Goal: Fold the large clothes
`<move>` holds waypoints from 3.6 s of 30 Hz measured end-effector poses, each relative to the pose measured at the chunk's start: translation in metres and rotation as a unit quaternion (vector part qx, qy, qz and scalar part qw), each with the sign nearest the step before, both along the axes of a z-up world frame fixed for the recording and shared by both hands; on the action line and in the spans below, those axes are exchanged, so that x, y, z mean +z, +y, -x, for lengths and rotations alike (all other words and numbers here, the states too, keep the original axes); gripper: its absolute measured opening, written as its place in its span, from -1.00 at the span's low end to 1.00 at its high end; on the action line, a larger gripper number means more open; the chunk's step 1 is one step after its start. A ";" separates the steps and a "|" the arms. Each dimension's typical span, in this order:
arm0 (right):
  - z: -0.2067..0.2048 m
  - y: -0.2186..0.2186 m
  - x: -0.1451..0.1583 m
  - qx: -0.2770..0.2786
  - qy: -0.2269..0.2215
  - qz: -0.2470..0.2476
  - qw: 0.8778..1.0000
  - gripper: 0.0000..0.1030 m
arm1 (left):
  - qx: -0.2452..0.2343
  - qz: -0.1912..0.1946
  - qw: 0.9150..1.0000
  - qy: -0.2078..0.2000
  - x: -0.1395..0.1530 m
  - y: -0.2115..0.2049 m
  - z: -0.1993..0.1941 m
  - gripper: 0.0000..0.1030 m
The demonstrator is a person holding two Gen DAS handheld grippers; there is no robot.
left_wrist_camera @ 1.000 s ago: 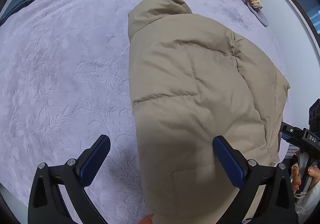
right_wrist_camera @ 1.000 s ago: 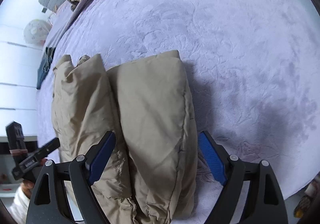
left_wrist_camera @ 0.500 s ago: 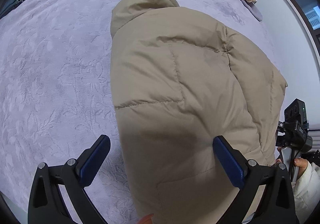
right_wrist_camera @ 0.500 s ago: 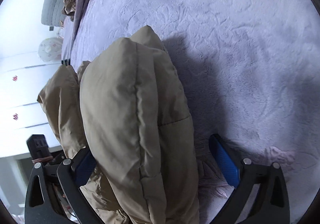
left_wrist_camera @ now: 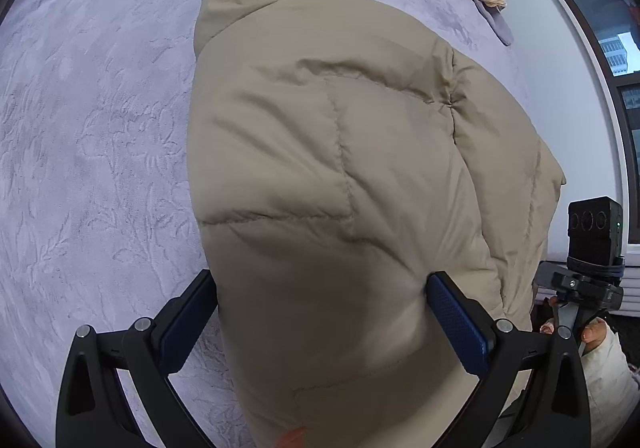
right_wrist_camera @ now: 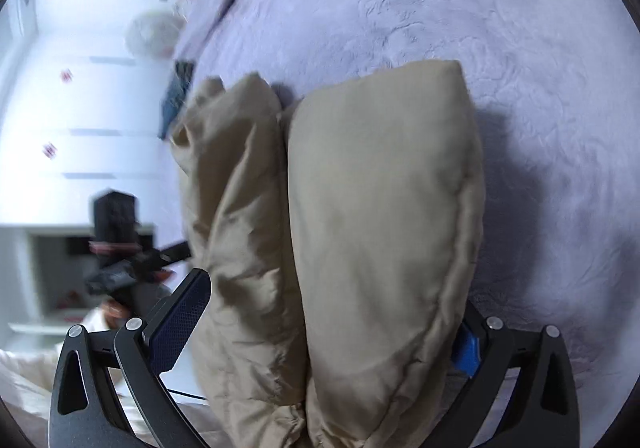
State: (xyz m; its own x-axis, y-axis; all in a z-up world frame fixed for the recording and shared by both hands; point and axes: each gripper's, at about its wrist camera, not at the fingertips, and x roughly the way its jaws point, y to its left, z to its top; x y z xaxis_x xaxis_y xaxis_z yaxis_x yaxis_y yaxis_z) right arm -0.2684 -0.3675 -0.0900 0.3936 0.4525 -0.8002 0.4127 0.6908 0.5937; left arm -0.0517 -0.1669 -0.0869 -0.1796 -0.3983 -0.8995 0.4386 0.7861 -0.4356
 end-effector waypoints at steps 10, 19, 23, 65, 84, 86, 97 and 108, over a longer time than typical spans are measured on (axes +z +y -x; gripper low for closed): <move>-0.007 -0.009 -0.045 0.010 0.049 -0.040 0.998 1.00 | 0.023 0.104 0.990 0.093 -0.036 0.024 -0.026 1.00; -0.016 -0.010 -0.068 0.007 0.045 -0.095 0.994 1.00 | 0.044 0.144 0.978 0.141 -0.062 0.008 -0.024 1.00; -0.010 -0.010 -0.069 -0.006 0.053 -0.099 0.994 1.00 | 0.017 0.096 0.993 0.068 -0.038 -0.011 -0.009 0.96; -0.149 0.103 -0.044 -0.020 -0.040 -0.068 0.997 0.13 | 0.011 0.017 0.988 -0.156 0.050 0.115 -0.185 0.44; -0.124 0.109 0.029 -0.083 -0.020 0.143 0.986 -0.64 | 0.040 -0.006 0.988 -0.147 0.005 0.124 -0.191 0.53; -0.141 0.123 0.042 -0.063 -0.049 0.141 0.987 -0.71 | 0.040 -0.010 0.988 -0.151 0.005 0.123 -0.190 0.54; -0.209 0.151 -0.024 -0.048 0.029 0.183 0.981 -0.96 | 0.100 -0.027 0.963 -0.249 0.053 0.145 -0.199 0.57; -0.190 0.134 -0.035 -0.044 0.032 0.187 0.981 -1.00 | 0.073 -0.067 0.965 -0.244 0.006 0.103 -0.224 0.58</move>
